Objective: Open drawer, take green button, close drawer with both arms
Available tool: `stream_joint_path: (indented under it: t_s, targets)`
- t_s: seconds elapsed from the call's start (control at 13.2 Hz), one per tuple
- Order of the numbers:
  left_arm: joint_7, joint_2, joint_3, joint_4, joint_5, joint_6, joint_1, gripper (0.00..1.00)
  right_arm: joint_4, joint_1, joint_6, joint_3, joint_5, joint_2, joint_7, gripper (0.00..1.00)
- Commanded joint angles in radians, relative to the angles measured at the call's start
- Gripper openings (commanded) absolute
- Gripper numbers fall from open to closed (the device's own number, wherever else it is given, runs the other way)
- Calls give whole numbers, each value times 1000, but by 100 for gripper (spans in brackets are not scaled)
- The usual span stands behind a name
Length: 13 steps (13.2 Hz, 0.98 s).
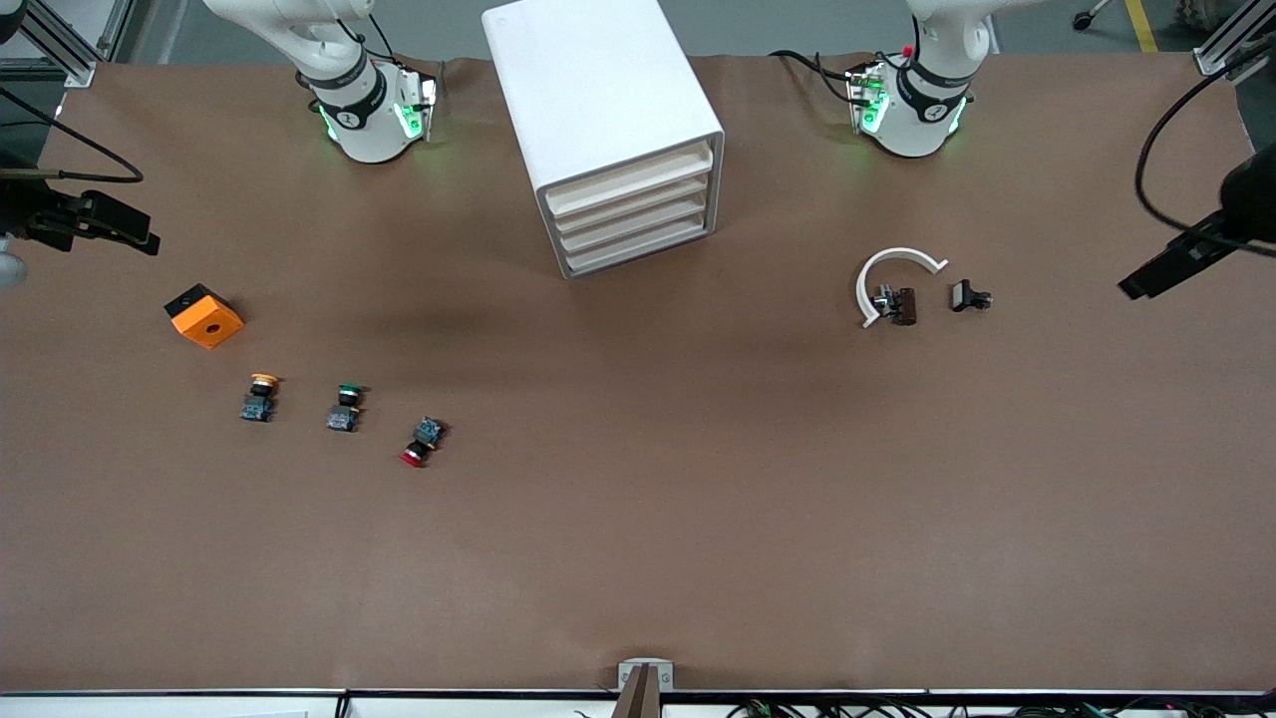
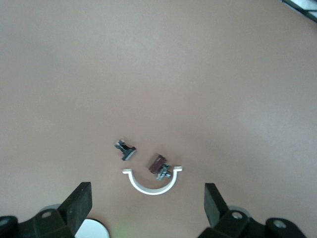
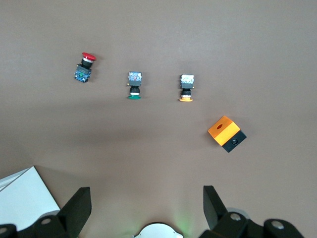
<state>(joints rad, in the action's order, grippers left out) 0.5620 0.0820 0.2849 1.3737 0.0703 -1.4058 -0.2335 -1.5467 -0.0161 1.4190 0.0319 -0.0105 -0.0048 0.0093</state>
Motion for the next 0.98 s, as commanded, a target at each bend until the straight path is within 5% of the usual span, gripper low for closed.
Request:
stream_joint_path:
  t_s: [0.0, 0.23, 0.6, 0.91]
  targets:
    - [-140, -109, -48, 120, -15, -1, 11, 100, 62, -33, -26, -6, 12, 14, -6, 100]
    - [-273, -217, -183, 252, -81, -13, 109, 100, 62, -33, -28, -9, 14, 13, -6, 100]
    - [-312, -316, -220, 392, -72, -71, 249, 100, 62, -24, -25, -17, 17, 14, -6, 100]
    - [-404, -331, -220, 427, -70, -114, 249, 100, 62, -25, -25, -17, 17, 16, -6, 100]
